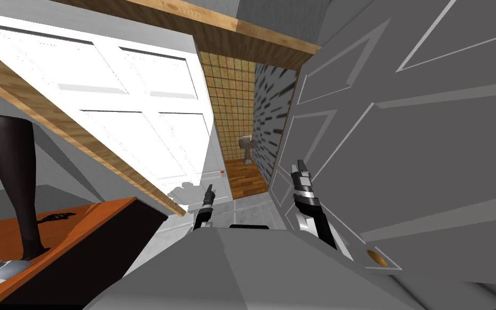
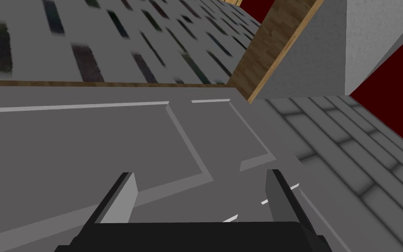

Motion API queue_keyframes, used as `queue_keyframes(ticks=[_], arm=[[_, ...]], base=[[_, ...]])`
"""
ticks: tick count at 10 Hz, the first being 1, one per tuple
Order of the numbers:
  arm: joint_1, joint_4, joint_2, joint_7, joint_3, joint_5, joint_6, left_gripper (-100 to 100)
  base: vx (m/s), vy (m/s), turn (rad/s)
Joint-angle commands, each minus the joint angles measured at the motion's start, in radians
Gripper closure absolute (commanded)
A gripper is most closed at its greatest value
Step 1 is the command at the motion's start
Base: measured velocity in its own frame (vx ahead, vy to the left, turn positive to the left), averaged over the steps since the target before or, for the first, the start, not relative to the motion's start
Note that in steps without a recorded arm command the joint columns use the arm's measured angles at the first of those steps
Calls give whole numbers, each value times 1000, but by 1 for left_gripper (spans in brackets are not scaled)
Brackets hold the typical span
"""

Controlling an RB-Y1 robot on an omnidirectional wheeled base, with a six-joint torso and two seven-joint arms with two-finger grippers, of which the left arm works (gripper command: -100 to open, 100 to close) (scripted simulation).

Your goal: Pull the door open

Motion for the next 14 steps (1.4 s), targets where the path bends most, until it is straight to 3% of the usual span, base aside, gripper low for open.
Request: queue_keyframes(ticks=[1, 8, 10, 11, 14], arm=[[-13, 37, 2, 5, 4, 2, -5, -100], [-48, 174, -1, 22, 14, 5, -25, -100], [-55, 202, -2, 26, 17, 5, -29, -100], [-49, 184, -2, 24, 15, 5, -23, -100], [-50, 212, 25, 46, 32, 16, -37, -100]], base=[[125, 0, -18], [127, 9, -21], [116, 6, -14], [49, 4, -2], [146, 3, -75]])
